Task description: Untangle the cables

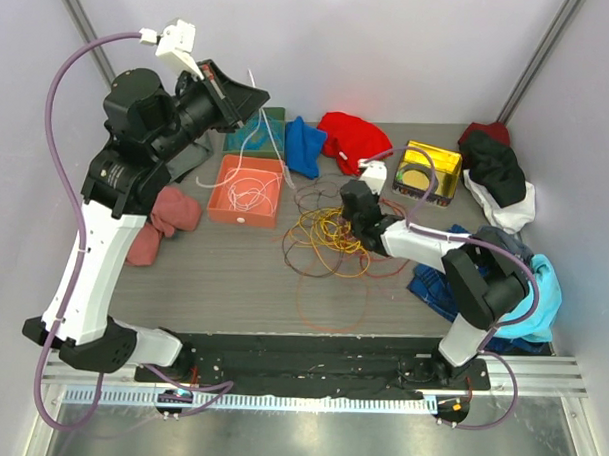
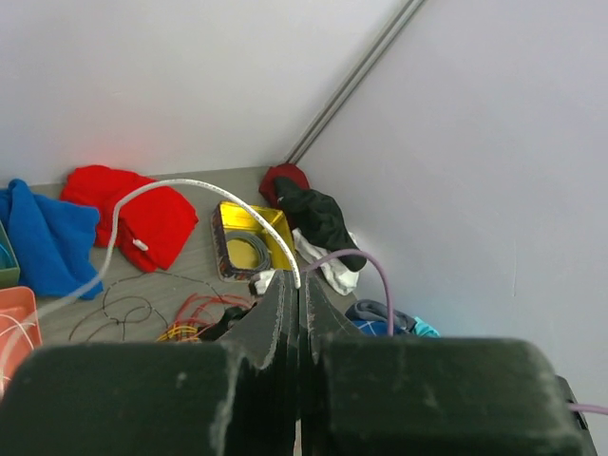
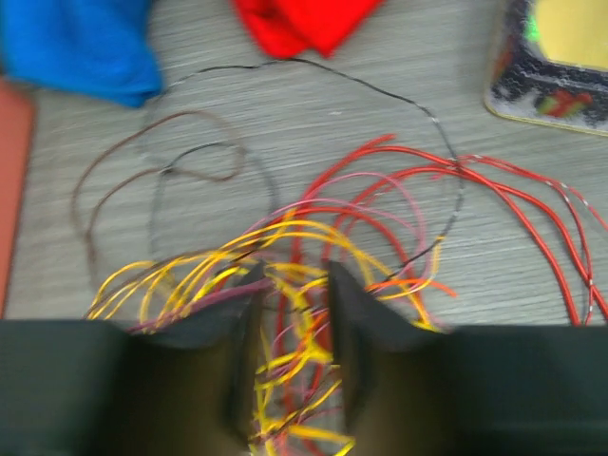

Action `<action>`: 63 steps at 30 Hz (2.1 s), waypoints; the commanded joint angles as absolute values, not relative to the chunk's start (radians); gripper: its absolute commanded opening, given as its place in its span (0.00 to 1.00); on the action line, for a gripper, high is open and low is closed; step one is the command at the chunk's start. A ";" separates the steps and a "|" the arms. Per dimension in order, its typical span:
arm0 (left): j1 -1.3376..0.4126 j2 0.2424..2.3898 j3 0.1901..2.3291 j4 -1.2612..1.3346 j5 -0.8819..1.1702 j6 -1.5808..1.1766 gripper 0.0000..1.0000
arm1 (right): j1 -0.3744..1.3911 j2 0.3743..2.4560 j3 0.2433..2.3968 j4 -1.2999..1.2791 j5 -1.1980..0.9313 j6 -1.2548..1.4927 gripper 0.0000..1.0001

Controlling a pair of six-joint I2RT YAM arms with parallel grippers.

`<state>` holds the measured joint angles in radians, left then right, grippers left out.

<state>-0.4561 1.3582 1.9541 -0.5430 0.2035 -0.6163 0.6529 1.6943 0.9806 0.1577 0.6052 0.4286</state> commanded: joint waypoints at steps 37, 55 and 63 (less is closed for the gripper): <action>-0.440 1.509 1.927 -0.496 -0.195 -0.334 0.00 | 0.552 0.922 0.376 0.060 0.382 0.693 0.01; -0.365 1.536 1.657 -0.382 -0.157 -0.400 0.00 | 0.552 0.877 0.327 0.041 0.350 0.686 0.01; -0.367 1.506 1.453 -0.330 -0.103 -0.462 0.00 | 0.552 0.923 0.325 0.084 0.328 0.690 0.01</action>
